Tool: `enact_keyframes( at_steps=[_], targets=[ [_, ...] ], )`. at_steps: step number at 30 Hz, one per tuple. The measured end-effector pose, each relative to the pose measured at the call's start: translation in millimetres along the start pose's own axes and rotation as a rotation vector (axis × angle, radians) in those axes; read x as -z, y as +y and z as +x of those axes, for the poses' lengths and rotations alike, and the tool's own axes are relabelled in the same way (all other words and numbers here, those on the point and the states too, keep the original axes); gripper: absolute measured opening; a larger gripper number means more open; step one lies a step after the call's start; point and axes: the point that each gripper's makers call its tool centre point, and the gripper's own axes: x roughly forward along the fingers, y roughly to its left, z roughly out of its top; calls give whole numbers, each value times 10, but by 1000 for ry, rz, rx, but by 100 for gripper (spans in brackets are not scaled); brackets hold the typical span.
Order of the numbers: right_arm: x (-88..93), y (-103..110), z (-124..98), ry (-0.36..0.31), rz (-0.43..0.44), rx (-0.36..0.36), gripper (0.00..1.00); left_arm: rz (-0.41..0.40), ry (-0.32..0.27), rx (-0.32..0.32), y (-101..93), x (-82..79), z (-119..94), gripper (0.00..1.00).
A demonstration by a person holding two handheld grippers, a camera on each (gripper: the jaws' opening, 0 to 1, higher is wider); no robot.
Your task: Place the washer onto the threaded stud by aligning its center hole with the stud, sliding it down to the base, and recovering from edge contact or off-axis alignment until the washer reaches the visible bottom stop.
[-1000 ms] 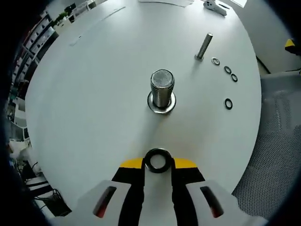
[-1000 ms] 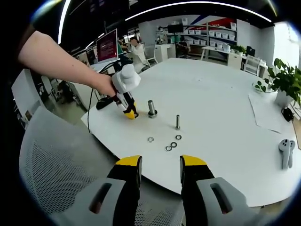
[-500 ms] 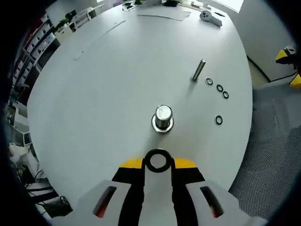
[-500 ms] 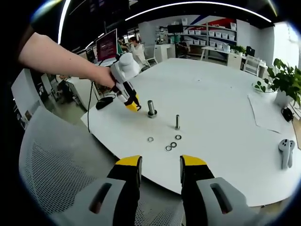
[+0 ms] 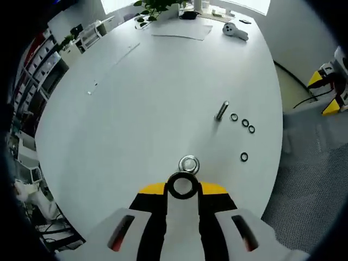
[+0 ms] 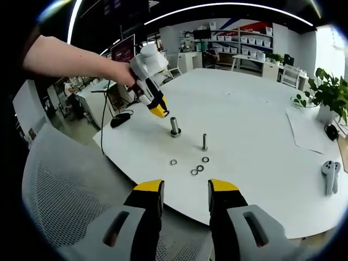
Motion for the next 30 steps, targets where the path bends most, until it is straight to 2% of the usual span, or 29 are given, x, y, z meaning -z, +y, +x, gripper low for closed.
enact_keyframes(
  at_steps=[2,6,8,14,16,20,22,24,26,28,30],
  targets=[
    [-7,-2,-4,-4,3,1,35,15,-3,6,-29,-75,13,19],
    [-5,-14,2,-3,4,2,35,44,15,18,24,-135,146,19],
    [-8,-17,3,-5,5,5,35,57,25,19,-15,-168,164,19],
    [-10,-29,-8,-6,9,10,35,85,53,20,-111,-154,216,19],
    [-8,-31,-10,-5,13,12,35,99,60,16,-32,-152,273,19],
    [0,-42,14,-5,13,12,35,117,80,14,-104,-151,295,19],
    [5,-48,22,-3,14,13,35,121,92,18,-26,-142,376,19],
    [4,-41,3,-2,15,15,35,128,103,16,-99,-119,357,19],
    [9,-41,-3,0,16,16,35,128,113,20,-16,-97,464,19],
    [14,-50,-7,4,17,19,35,132,126,24,-51,-88,520,19],
    [15,-51,-5,5,19,20,35,139,136,23,29,-79,603,19]
  ],
)
